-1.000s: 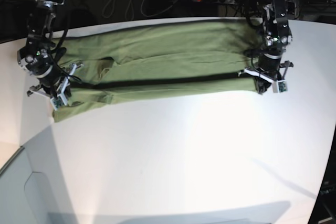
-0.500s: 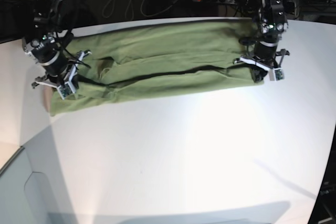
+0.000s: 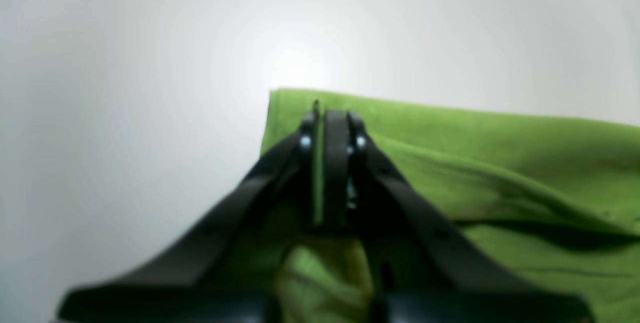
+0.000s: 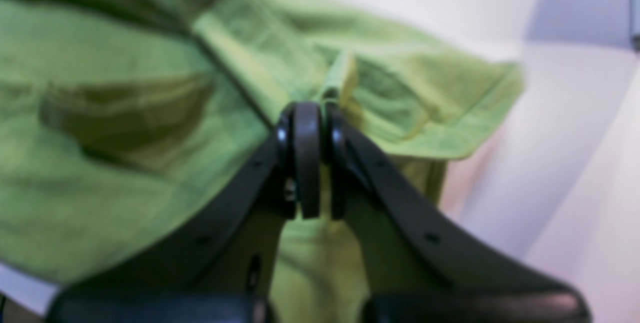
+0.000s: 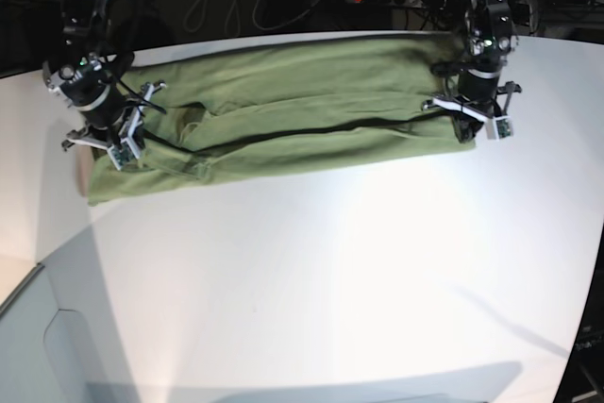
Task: Fold the T-shirt properly
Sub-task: 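Lift the hem and fold it over toward the collar edge, then open both grippers to release the folded hem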
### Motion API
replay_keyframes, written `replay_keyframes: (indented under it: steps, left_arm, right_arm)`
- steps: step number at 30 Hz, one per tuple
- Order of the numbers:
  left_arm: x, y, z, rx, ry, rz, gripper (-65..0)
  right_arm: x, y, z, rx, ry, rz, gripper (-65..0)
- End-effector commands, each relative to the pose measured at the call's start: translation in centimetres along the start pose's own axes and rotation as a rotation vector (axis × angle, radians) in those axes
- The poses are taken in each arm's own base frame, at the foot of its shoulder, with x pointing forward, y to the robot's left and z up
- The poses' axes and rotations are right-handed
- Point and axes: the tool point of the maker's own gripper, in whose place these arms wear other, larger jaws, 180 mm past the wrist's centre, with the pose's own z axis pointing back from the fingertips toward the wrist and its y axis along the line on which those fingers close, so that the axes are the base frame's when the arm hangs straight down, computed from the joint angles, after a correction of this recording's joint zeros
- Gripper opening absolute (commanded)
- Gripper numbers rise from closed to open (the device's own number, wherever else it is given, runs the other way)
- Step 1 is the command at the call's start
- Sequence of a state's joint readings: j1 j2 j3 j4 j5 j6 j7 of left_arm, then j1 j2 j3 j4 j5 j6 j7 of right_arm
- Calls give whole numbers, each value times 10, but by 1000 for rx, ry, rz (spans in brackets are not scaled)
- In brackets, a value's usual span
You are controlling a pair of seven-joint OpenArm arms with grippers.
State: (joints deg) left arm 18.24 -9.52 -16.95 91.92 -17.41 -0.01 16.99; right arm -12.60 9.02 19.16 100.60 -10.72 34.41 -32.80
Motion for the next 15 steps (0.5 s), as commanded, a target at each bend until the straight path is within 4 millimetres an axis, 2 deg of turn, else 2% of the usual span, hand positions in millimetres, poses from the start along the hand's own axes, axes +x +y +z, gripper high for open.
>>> replay_keyframes:
  steps: [1, 9, 12, 15]
  left_arm:
    - [12, 1, 1, -3, -40, -7, -650]
    - [11, 0, 1, -5, -37, -4, -650]
    - [11, 0, 0, -6, -33, -5, -650]
    - [10, 1, 1, 1, -29, -3, -650]
  right_arm:
    - [10, -4, 1, -1, -37, 12, -649]
    - [3, -4, -4, 8, -19, 1, -635]
    - [2, -4, -4, 8, -13, 1, -526]
    - [4, -5, -1, 1, -19, 4, -364]
